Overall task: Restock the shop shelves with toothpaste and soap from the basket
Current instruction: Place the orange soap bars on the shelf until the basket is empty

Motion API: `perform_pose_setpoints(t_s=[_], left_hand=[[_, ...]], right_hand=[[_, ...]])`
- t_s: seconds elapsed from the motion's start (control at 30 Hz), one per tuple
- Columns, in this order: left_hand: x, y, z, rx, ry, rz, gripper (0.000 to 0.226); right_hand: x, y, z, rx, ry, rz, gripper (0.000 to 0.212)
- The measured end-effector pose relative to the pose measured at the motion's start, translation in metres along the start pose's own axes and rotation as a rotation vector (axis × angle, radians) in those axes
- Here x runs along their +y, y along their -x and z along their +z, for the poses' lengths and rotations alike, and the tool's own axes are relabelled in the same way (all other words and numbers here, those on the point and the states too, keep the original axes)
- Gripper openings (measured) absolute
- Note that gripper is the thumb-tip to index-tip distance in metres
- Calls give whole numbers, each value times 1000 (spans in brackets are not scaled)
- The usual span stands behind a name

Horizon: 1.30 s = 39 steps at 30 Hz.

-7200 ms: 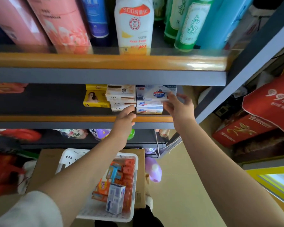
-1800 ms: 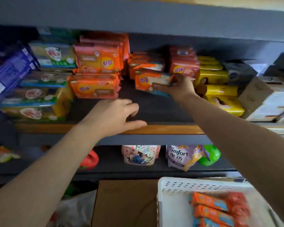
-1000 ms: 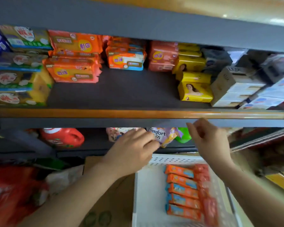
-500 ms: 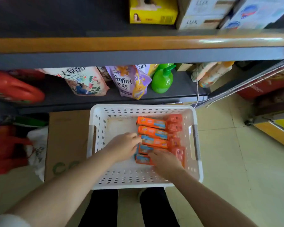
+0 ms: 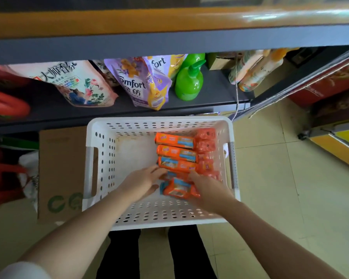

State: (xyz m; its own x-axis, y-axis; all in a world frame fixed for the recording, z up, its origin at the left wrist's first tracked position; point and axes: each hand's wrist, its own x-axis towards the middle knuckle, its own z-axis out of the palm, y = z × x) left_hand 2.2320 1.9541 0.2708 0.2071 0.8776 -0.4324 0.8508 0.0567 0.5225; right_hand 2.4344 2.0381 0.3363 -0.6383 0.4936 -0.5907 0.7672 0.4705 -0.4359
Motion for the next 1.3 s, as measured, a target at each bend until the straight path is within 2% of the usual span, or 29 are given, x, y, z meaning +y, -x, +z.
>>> perform_pose_setpoints(t_s=[0.1, 0.13, 0.2, 0.3, 0.4, 0.5, 0.57, 0.7, 0.8, 0.83, 0.93, 1.0, 1.07, 1.17, 1.23, 1.3], left_hand=[[7, -4, 14, 69, -2, -53, 55], [10, -3, 17, 81, 9, -86, 55], [13, -3, 22, 121, 12, -97, 61], [14, -6, 21, 168, -95, -88, 74], [23, -11, 20, 194, -213, -136, 67], [26, -15, 20, 188, -254, -191, 47], [22, -11, 18, 160, -173, -203, 42], [31, 21, -10, 175, 87, -192, 35], [32, 58, -54, 209, 271, -324, 39], [29, 70, -73, 255, 350, -355, 40], [23, 104, -137, 488, 486, -380, 38], [21, 123, -179, 688, 544, -353, 38], [19, 138, -217, 851, 599, -317, 40], [9, 154, -258, 1006, 621, -281, 29], [-2, 163, -282, 1089, 617, -257, 28], [-15, 169, -299, 1171, 629, -249, 33]], right_hand=[[11, 14, -34, 102, -278, 13, 51], [15, 15, -43, 134, -365, 22, 48], [20, 13, -55, 184, -530, 76, 28], [25, 10, -62, 169, -903, 181, 17], [26, 7, -62, 101, -1153, 270, 20], [23, 8, -58, 46, -1326, 302, 27], [19, 10, -57, 42, -1405, 277, 35], [-3, 13, -64, 15, -1448, 185, 79], [-33, 11, -81, 42, -1395, 163, 87], [-46, 9, -89, 67, -1341, 154, 81], [-97, 5, -118, 158, -1184, 49, 40], [-137, 0, -141, 214, -1074, -76, 28], [-173, -6, -164, 289, -981, -161, 28], [-214, -18, -191, 494, -712, -243, 32], [-236, -29, -206, 613, -460, -272, 40], [-254, -44, -219, 683, -99, -222, 51]])
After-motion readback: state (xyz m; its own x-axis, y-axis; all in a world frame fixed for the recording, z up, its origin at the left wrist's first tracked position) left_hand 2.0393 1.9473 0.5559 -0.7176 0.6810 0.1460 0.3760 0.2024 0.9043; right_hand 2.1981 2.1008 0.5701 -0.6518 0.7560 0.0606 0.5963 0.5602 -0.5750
